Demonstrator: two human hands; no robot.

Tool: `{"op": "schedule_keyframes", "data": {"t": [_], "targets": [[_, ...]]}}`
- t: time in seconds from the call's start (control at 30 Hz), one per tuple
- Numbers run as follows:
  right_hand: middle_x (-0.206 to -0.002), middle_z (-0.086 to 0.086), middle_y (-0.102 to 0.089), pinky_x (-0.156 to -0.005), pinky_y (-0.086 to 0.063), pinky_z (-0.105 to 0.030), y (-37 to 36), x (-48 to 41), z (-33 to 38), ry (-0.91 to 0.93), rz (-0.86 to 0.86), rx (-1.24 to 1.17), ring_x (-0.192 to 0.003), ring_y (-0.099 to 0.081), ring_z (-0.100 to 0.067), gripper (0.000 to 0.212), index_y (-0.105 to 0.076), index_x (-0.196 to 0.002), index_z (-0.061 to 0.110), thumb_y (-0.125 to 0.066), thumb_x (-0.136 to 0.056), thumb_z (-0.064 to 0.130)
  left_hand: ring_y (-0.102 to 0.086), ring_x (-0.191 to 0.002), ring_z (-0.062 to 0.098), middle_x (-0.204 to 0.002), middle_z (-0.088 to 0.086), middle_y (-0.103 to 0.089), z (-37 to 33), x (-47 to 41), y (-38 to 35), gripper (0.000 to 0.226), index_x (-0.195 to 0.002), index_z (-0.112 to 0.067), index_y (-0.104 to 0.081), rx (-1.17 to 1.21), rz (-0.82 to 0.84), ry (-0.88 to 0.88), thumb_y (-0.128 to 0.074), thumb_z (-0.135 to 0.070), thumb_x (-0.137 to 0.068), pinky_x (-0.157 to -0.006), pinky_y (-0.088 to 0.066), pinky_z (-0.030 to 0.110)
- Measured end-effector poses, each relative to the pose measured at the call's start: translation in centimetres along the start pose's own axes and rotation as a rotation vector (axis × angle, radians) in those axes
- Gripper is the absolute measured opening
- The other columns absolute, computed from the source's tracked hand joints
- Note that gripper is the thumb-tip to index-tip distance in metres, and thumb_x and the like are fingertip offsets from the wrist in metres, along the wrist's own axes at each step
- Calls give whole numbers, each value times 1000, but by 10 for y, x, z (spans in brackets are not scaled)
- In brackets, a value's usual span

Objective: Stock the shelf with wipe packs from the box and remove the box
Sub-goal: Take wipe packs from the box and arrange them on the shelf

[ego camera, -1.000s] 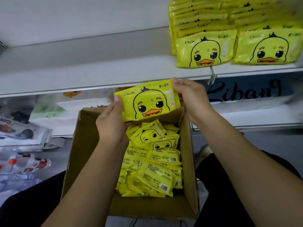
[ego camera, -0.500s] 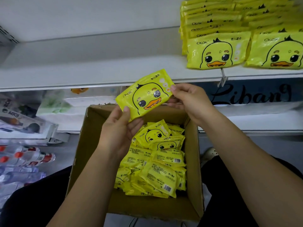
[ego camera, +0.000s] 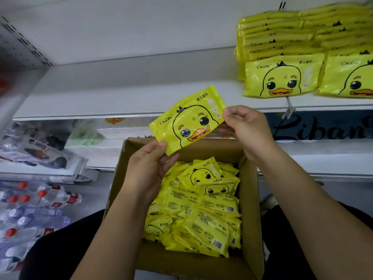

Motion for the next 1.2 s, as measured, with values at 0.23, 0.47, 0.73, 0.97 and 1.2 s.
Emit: {"op": "schedule_keyframes", "data": {"t": [0.23,0.47,0.73,0.97,1.2], "targets": [[-79,6,-78,-69,-60,-25,15,-12,41,221,-32,33,-74,-74,-12,11,-71,-94,15,-62,-99,9,-75,-93,20,-113,4,-77,-34,-26,-60,42,-120,-21,-67,-346,142,-35,-76,-32,-80,-68,-60,33],[-93,19,-70,-77,-47,-16,34,-21,58,372,-186,355,-93,-65,-3,16,-66,-100,38,-50,-102,41,-77,-85,18,-101,3,-79,-84,-72,-100,28,-111,-17,-69,-471,143,-244,-76,-17,-83,-70,-61,28],[-121,4,-65,-96,-33,-11,21,-49,60,554,-228,733,-122,-49,-13,34,-67,-121,15,-52,-102,39,-75,-92,13,-106,-2,-77,-144,-171,-134,26,-109,-23,-72,-565,-2,-511,-78,-10,-87,-75,-61,27],[-135,-3,-63,-108,-45,-39,-15,-68,23,535,-170,975,-128,-53,-22,48,-67,-125,11,-43,-100,44,-73,-97,22,-96,-8,-76,-144,-247,-159,16,-84,-35,-73,-688,-54,-543,-85,-30,-74,-90,-60,46],[-142,0,-60,-113,-38,-39,-19,-82,19,473,-208,1124,-137,-48,-20,50,-68,-126,17,-35,-104,48,-61,-80,9,-96,-2,-69,-144,-280,-185,21,-109,-16,-73,-764,-12,-641,-77,-21,-89,-59,-48,10]]}}
Point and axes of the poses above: each hand's wrist, its own x-axis away from the middle knuckle, its own y-axis out of the back of the hand, z = x × y, the point moved 10 cm from there along -x, towards the middle knuckle
